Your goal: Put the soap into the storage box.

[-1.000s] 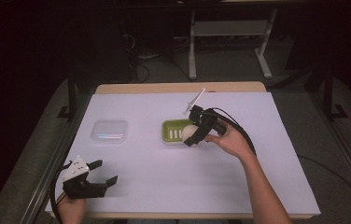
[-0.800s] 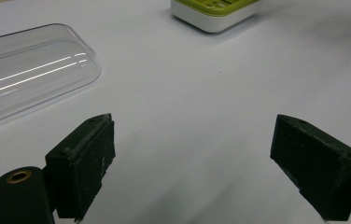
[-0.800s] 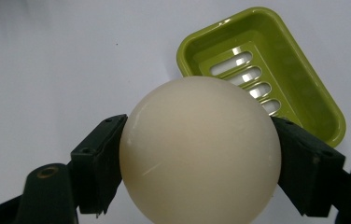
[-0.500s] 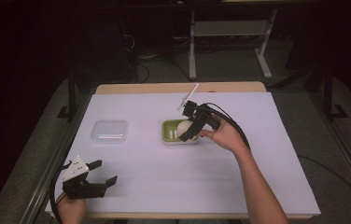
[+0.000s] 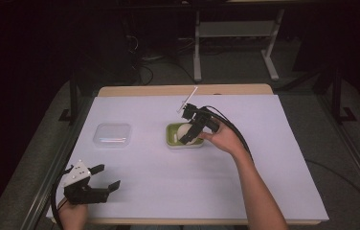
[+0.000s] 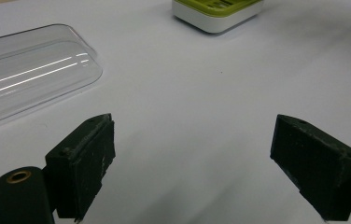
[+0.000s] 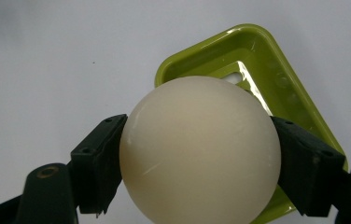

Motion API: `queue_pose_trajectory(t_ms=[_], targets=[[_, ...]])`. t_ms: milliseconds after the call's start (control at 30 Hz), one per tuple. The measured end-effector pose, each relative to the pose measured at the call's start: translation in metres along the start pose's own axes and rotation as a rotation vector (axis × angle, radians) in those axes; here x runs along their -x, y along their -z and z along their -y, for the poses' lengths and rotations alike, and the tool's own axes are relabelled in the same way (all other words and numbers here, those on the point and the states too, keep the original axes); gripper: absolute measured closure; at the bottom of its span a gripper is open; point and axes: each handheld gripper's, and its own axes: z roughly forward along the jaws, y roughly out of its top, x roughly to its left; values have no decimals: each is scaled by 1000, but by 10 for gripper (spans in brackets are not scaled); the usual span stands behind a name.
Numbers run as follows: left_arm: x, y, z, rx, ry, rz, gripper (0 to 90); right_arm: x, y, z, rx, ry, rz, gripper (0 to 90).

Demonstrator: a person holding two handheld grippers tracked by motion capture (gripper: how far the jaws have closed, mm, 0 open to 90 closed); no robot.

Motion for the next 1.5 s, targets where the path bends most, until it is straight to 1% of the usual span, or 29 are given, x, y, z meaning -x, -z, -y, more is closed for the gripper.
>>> queue_pose_trajectory(t_ms=[100,267,600,667,733,1100,1200,1300,1500], targets=[[0,0,0,0,1,-1,130,2,-3,-1,2,-5,-2,229],[0,0,0,-2,-3,-1,130,5,-8,0,-10,-12,0,229],[0,1,0,-4,-6,-1,130,12,-15,0,-10,-41,17,229],[0,1,1,-4,-1,-2,130,13,-18,0,-12,-51,17,229],[0,1,0,-4,-3,0,130,14,-20,-1,-13,-48,24,229],[0,1,0,-2,-3,2,130,17,-27,-3,-8,-57,39,229],[0,1,0,1,-5,3,130,18,-28,-3,-6,-72,40,229],[0,1,0,-1,-6,4,130,19,-30,-4,-1,-71,48,229],[0,1,0,-1,-7,2,130,21,-31,-3,-4,-89,55,229]])
